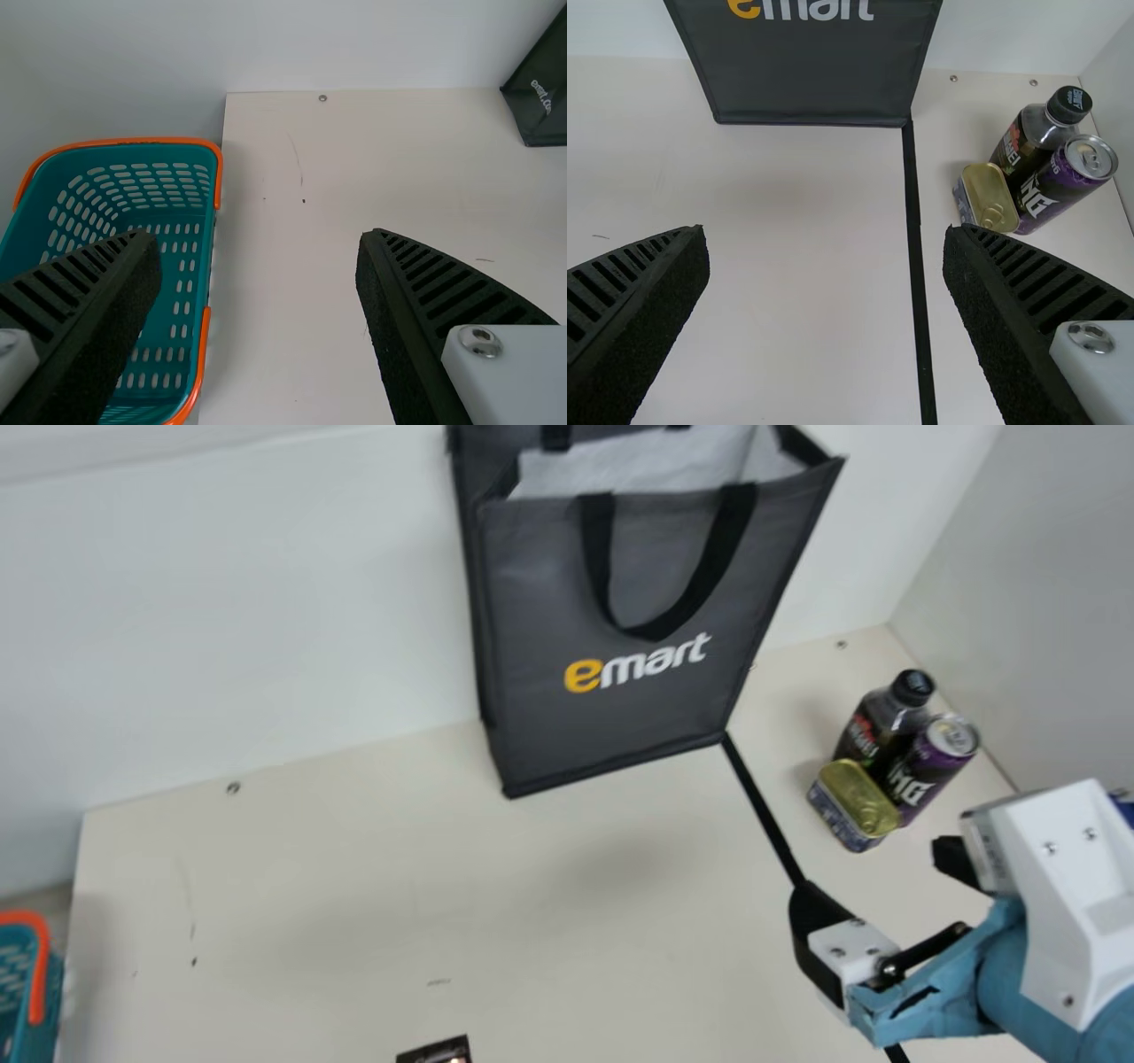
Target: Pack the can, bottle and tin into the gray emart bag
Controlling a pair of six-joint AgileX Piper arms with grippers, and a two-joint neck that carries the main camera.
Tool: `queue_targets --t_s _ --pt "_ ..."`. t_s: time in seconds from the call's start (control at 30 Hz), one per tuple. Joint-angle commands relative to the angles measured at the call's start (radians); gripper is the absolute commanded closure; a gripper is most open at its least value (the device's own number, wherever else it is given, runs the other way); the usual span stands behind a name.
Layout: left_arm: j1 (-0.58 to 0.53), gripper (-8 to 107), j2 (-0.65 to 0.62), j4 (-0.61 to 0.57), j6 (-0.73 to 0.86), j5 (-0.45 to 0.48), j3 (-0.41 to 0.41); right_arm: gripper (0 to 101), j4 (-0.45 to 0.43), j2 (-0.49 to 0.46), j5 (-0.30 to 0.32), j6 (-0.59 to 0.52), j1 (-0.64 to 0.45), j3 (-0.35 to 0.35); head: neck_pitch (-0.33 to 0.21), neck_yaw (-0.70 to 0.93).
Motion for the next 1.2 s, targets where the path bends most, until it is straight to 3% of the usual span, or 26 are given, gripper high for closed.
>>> queue_targets --t_s 0.0,0.87,1.17 --pt "0.0 9 0.0 0.0 0.0 0.0 0.0 10 0.0 0.0 0.0 0.0 0.0 0.0 -0.023 -0.001" --pt "0.0 9 0.0 0.0 0.0 0.0 0.0 10 -0.001 0.001 -0.002 0.001 0.002 0.0 -0.023 -0.001" --pt "0.0 9 0.0 0.0 0.0 0.0 0.0 10 -0.012 0.034 -0.014 0.006 0.023 -0.029 -0.023 -0.001"
